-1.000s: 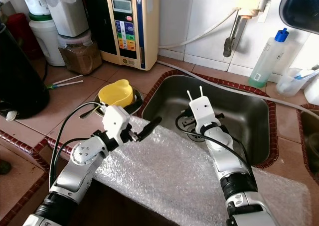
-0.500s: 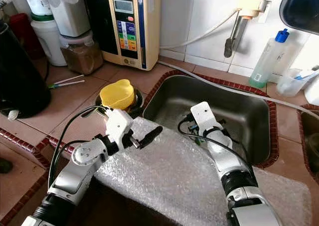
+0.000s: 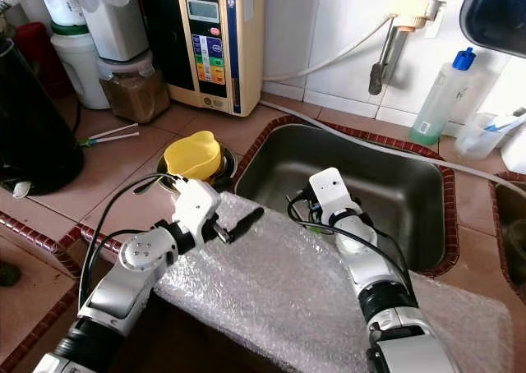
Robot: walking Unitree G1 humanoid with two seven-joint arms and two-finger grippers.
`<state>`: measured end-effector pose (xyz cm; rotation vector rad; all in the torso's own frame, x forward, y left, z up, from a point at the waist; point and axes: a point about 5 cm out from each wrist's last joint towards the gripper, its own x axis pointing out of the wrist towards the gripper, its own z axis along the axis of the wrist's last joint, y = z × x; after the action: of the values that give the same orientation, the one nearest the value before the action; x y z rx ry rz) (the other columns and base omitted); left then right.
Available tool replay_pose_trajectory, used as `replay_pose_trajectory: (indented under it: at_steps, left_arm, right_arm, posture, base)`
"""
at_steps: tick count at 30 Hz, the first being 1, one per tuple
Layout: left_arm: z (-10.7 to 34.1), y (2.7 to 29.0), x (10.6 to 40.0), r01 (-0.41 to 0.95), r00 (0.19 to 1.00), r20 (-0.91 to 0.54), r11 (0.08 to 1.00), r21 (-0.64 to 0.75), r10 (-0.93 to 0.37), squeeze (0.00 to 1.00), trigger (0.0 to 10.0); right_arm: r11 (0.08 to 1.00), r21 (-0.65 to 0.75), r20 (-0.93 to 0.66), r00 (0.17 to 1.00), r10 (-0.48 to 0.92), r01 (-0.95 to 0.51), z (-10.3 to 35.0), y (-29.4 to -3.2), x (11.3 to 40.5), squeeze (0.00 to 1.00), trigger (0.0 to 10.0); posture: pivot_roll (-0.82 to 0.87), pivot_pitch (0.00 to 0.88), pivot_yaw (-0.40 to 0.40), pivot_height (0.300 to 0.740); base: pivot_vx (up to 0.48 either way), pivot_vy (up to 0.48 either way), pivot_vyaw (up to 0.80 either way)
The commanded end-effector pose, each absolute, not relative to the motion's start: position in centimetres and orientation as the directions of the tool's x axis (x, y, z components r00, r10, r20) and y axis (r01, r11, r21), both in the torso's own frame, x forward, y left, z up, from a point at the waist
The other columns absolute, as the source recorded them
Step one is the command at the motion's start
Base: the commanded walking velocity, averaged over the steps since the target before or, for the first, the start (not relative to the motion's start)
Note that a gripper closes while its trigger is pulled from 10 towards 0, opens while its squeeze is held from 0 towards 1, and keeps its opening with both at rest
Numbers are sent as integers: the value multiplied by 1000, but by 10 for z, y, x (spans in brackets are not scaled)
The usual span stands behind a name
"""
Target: Kitchen organization
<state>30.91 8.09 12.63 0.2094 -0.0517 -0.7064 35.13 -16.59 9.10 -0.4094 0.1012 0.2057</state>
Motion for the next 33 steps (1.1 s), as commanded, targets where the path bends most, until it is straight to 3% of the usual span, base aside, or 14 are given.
replay_pose_trajectory:
  at_steps: [1, 7, 8, 10, 17, 21, 22, 23, 26, 27, 28, 29, 30, 33]
  left_arm:
    - [133, 85, 315, 594, 791, 10, 772, 225, -611, 1000, 10000]
    - [138, 102, 329, 424, 893, 45, 872, 246, -447, 1000, 10000]
    - [136, 112, 336, 344, 933, 26, 911, 227, -359, 1000, 10000]
    - [135, 120, 340, 292, 954, 10, 934, 207, -300, 1000, 10000]
    - [150, 131, 351, 172, 979, 76, 968, 184, -188, 1000, 10000]
    - [140, 145, 360, 49, 998, -32, 994, 97, -46, 1000, 10000]
    - [138, 147, 361, 34, 998, -53, 998, 61, -30, 349, 10000]
    - [137, 150, 363, 16, 998, -69, 999, 32, -14, 0, 10000]
    - [139, 151, 365, 14, 998, -62, 999, 34, -12, 0, 10000]
    - [143, 153, 368, 12, 998, -56, 1000, 27, -11, 0, 10000]
    - [143, 153, 368, 12, 998, -56, 1000, 27, -11, 0, 10000]
    - [144, 154, 371, 10, 998, -66, 1000, 12, -9, 0, 10000]
    - [144, 155, 372, 1, 997, -79, 1000, -10, -2, 0, 10000]
    - [145, 157, 376, -10, 995, -102, 999, -42, 6, 0, 10000]
  right_arm:
    - [903, -370, -70, 976, 208, -219, 104, -160, 355, 1000, 10000]
    - [881, -355, 42, 936, 350, -314, 117, -139, 348, 1000, 10000]
    - [863, -364, 84, 910, 405, -351, 122, -130, 344, 1000, 10000]
    - [856, -366, 102, 898, 428, -366, 124, -126, 341, 1000, 10000]
    - [841, -369, 106, 881, 461, -395, 121, -118, 333, 1000, 10000]
    - [832, -342, 143, 851, 505, -436, 128, -112, 328, 1000, 10000]
    - [827, -337, 154, 841, 519, -450, 130, -110, 326, 1000, 10000]
    - [816, -333, 163, 823, 544, -473, 132, -107, 323, 1000, 10000]
    - [802, -340, 167, 808, 565, -491, 134, -104, 321, 1000, 10000]
    - [789, -358, 181, 792, 583, -499, 137, -100, 317, 867, 10000]
    - [789, -358, 181, 792, 583, -499, 137, -100, 317, 867, 10000]
    - [787, -363, 192, 787, 586, -498, 140, -99, 314, 220, 10000]
    - [788, -363, 196, 786, 587, -498, 141, -99, 313, 0, 10000]
    - [786, -363, 198, 783, 590, -501, 143, -98, 311, 0, 10000]
  posture:
    - [52, 0, 17, 740]
    - [48, 0, 19, 740]
    - [45, 0, 16, 740]
    - [43, 0, 16, 740]
    - [45, 0, 11, 740]
    - [41, 0, 12, 740]
    - [40, 0, 12, 740]
    - [38, 0, 13, 740]
    - [36, 0, 12, 740]
    - [33, 0, 11, 740]
    - [33, 0, 11, 740]
    - [30, 0, 14, 740]
    - [28, 0, 15, 740]
    - [27, 0, 17, 740]
  base:
    - [0, 0, 0]
    - [0, 0, 0]
    - [0, 0, 0]
    - [0, 0, 0]
    - [0, 0, 0]
    - [0, 0, 0]
    - [0, 0, 0]
    - [0, 0, 0]
    - [0, 0, 0]
    - [0, 0, 0]
    - [0, 0, 0]
    - [0, 0, 0]
    - [0, 0, 0]
    - [0, 0, 0]
